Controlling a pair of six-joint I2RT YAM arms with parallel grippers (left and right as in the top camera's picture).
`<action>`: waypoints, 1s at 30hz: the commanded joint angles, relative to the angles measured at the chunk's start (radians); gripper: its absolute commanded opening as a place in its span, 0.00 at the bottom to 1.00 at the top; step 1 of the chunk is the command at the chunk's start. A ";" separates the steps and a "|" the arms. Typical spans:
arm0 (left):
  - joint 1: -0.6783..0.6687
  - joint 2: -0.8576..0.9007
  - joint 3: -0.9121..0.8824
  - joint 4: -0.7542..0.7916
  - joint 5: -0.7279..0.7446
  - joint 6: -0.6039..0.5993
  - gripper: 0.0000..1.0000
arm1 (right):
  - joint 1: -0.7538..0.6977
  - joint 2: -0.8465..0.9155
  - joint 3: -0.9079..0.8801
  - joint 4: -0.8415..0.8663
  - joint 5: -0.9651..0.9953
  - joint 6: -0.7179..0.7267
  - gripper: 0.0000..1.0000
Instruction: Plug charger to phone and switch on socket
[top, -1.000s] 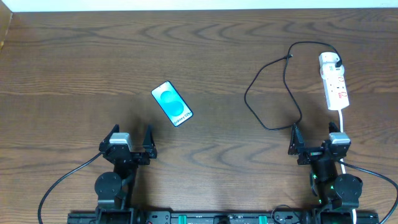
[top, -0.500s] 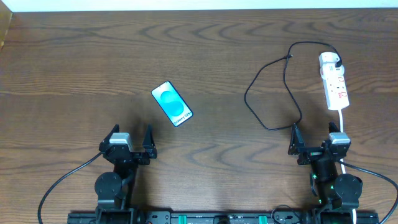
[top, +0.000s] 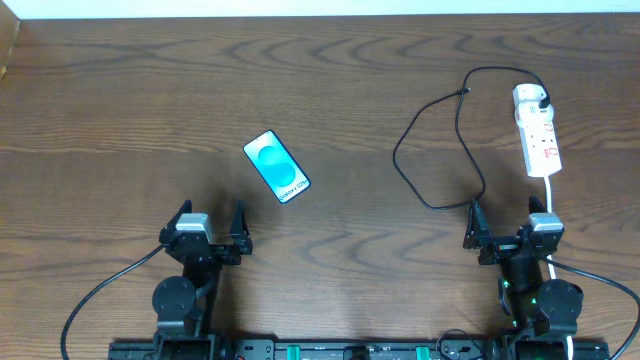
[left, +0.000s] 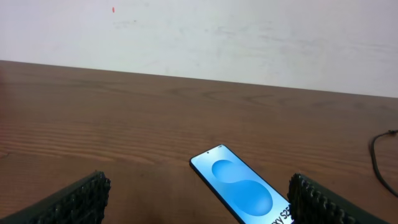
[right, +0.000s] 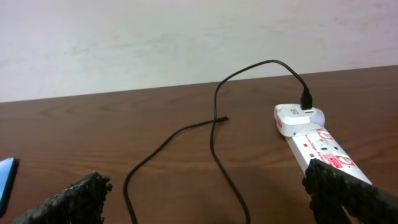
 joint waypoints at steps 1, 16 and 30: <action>0.002 0.002 -0.011 -0.041 0.013 0.003 0.92 | -0.001 -0.003 -0.001 -0.005 0.008 -0.013 0.99; 0.002 0.002 -0.011 -0.040 0.013 0.003 0.92 | -0.001 -0.003 -0.001 -0.005 0.008 -0.013 0.99; 0.002 0.002 -0.011 -0.042 -0.013 0.010 0.92 | -0.001 -0.003 -0.001 -0.005 0.008 -0.013 0.99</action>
